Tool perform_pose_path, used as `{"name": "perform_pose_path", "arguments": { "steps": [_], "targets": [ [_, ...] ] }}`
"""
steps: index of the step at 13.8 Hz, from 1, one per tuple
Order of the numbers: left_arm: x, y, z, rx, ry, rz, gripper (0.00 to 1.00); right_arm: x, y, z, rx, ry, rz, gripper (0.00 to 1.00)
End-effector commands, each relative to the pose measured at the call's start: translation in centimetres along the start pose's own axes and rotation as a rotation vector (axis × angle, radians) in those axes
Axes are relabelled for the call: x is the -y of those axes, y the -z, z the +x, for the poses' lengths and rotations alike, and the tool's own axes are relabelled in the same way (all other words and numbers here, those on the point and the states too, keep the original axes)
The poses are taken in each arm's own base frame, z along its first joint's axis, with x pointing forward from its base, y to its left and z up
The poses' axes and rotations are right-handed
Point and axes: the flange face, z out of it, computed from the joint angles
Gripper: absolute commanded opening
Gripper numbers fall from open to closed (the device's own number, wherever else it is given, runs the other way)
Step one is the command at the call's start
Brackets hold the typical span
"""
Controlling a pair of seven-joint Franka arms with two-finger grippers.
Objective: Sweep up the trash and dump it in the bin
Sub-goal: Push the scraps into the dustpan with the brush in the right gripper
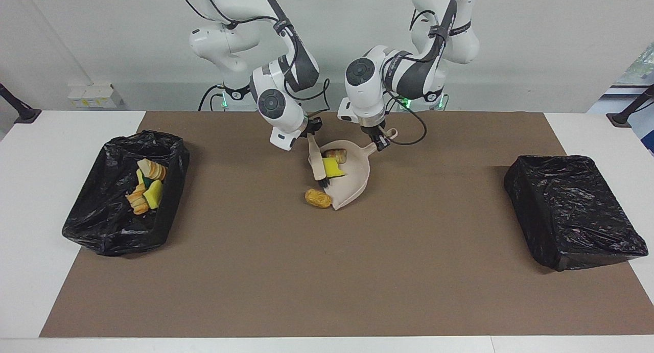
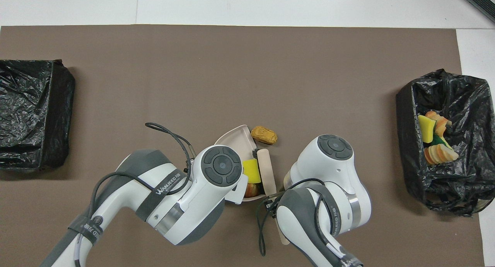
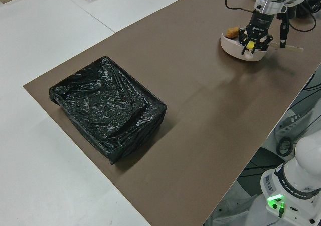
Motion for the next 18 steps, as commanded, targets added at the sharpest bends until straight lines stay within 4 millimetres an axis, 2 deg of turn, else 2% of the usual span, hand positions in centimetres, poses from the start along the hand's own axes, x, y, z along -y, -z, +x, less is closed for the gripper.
{"name": "perform_pose_path", "arguments": {
  "steps": [1,3,7,9,12,13,15,17,18],
  "targets": [
    [0.5,-0.2,-1.1,-0.01,0.019,0.011,0.0,-0.3,3.3,-1.9,0.023,0.065,-0.016,0.0],
    [1.0,-0.3,-1.3,-0.007,0.034,0.007,0.0,-2.0,6.1,-1.5,0.038,0.077,-0.144,0.0],
    [1.9,-0.5,-1.6,-0.008,0.052,0.0,0.0,-3.4,7.1,-0.4,0.022,0.084,-0.303,0.0],
    [1.9,-0.6,-1.6,-0.009,0.052,0.001,0.0,-4.2,8.6,1.3,-0.004,0.093,-0.365,0.0],
    [2.2,-0.5,-1.6,-0.023,0.059,0.005,0.0,-5.2,10.5,5.6,-0.028,0.101,-0.43,0.0],
    [2.3,-0.5,-1.5,-0.028,0.06,0.007,0.0,-5.0,10.4,6.2,-0.03,0.107,-0.44,0.0],
    [2.4,-0.5,-1.6,-0.026,0.062,0.006,0.0,-4.1,8.2,7.4,-0.012,0.109,-0.427,0.0],
    [2.4,-0.5,-1.6,-0.026,0.062,0.006,0.0,-3.8,6.3,7.1,0.024,0.101,-0.417,0.0],
    [2.4,-0.5,-1.6,-0.026,0.062,0.006,0.0,-2.7,5.9,6.5,0.036,0.107,-0.365,0.0]
  ]
}}
